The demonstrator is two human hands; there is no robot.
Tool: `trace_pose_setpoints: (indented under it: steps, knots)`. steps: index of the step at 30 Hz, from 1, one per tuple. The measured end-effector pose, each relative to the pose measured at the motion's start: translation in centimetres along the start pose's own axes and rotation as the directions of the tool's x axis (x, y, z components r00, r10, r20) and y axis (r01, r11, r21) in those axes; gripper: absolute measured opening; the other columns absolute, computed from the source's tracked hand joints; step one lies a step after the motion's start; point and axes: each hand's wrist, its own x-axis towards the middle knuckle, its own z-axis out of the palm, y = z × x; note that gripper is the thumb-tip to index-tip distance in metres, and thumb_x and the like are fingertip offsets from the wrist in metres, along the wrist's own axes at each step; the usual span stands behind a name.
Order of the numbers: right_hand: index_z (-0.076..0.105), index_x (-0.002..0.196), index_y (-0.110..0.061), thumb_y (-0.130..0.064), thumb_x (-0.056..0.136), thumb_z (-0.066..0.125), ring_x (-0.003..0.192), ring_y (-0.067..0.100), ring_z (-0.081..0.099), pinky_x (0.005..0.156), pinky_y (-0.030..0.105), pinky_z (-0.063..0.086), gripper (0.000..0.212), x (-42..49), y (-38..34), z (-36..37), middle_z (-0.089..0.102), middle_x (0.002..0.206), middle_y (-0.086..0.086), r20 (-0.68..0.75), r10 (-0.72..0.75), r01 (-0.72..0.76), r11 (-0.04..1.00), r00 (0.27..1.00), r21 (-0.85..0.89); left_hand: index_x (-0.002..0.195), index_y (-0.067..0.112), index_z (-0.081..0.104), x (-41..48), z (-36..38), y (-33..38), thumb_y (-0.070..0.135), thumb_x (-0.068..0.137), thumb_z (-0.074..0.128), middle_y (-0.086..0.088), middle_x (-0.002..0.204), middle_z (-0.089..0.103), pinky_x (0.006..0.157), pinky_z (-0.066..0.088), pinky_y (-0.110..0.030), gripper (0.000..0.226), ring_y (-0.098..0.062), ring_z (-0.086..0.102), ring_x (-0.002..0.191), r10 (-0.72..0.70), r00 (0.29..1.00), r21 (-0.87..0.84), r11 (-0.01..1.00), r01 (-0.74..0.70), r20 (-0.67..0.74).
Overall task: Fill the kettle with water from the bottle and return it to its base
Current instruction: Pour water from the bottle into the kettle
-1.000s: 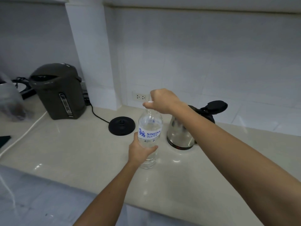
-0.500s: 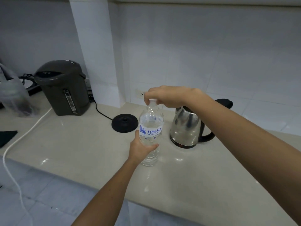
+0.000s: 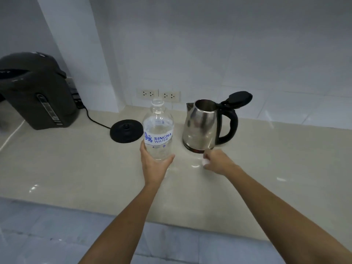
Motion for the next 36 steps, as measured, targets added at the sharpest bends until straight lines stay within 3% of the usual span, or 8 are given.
trace_pose_setpoints:
  steps: [6,14,19,22,26,28,31,36]
  knots:
    - [0.057,0.115,-0.007,-0.024,0.09,0.054,0.111,0.03,0.052,0.087,0.034,0.045,0.031,-1.8,3.6,6.3,0.053,0.118,0.014,-0.031,0.173,-0.169,0.981,0.984,0.09,0.14,0.02,0.032,0.6,0.4,0.0,0.03,0.058,0.09,0.001,0.136,0.052,0.101,0.047,-0.033,0.1,-0.018,0.053,0.122,0.004,0.998,0.072,0.997,0.0,-0.064]
    - [0.045,0.133,-0.016,-0.037,0.092,0.053,0.125,0.025,0.046,0.092,0.039,0.046,0.047,-1.6,2.9,4.9,0.046,0.132,0.005,-0.012,0.154,-0.154,0.988,0.988,-0.015,0.124,0.018,0.044,2.7,-0.7,1.6,0.025,0.062,0.087,0.001,0.119,0.063,0.09,0.047,-0.028,0.075,-0.02,0.06,0.108,0.004,1.0,0.149,0.989,-0.007,0.019]
    - [0.047,0.133,-0.02,-0.032,0.095,0.048,0.123,0.022,0.05,0.091,0.039,0.048,0.041,-0.6,1.1,-1.2,0.048,0.134,0.0,-0.226,0.042,-0.051,0.998,0.973,-0.034,0.119,0.017,0.049,3.9,-1.2,2.3,0.022,0.062,0.087,0.0,0.113,0.066,0.09,0.049,-0.03,0.069,-0.022,0.064,0.104,0.022,0.998,0.15,0.988,-0.032,0.065]
    - [0.056,0.123,-0.018,-0.026,0.095,0.047,0.109,0.024,0.057,0.082,0.038,0.05,0.031,0.2,0.1,-5.8,0.055,0.123,0.0,-0.434,-0.072,0.041,0.996,0.898,-0.08,0.114,0.017,0.049,4.6,-1.2,3.1,0.023,0.063,0.085,0.0,0.108,0.065,0.086,0.05,-0.032,0.063,-0.024,0.063,0.102,0.059,0.992,0.238,0.968,-0.084,0.113]
    - [0.069,0.107,-0.004,-0.007,0.084,0.06,0.112,0.034,0.061,0.092,0.044,0.048,0.025,1.0,-0.6,-10.8,0.066,0.117,0.012,-0.682,-0.304,0.136,0.947,0.665,-0.29,0.112,0.018,0.047,6.0,-0.9,4.5,0.03,0.063,0.081,0.001,0.101,0.064,0.076,0.049,-0.033,0.061,-0.027,0.064,0.095,0.097,0.983,0.39,0.908,-0.151,0.155]
    - [0.062,0.123,-0.005,-0.01,0.087,0.056,0.134,0.031,0.045,0.11,0.049,0.034,0.037,1.0,-0.7,-12.4,0.054,0.139,0.012,-0.652,-0.285,0.038,0.93,0.703,-0.365,0.116,0.017,0.046,6.5,-0.9,5.1,0.036,0.065,0.079,-0.002,0.104,0.065,0.075,0.049,-0.035,0.063,-0.031,0.064,0.094,0.123,0.975,0.501,0.842,-0.202,0.187]
    - [0.027,0.15,-0.011,-0.026,0.095,0.043,0.15,0.022,0.008,0.119,0.05,0.01,0.059,1.0,-0.5,-13.7,0.016,0.162,0.003,-0.469,-0.113,-0.122,0.888,0.876,-0.443,0.12,0.016,0.043,7.3,-0.9,6.6,0.036,0.067,0.075,-0.004,0.111,0.063,0.076,0.049,-0.037,0.065,-0.036,0.064,0.096,0.153,0.953,0.657,0.694,-0.293,0.263]
    - [0.004,0.155,-0.013,-0.034,0.098,0.039,0.151,0.024,-0.006,0.119,0.054,0.005,0.07,1.1,-0.4,-13.7,-0.002,0.164,0.001,-0.275,0.08,-0.209,0.853,0.958,-0.478,0.121,0.012,0.04,8.6,-0.6,8.6,0.032,0.071,0.074,-0.004,0.117,0.058,0.07,0.042,-0.033,0.063,-0.032,0.063,0.1,0.175,0.906,0.779,0.464,-0.422,0.386]
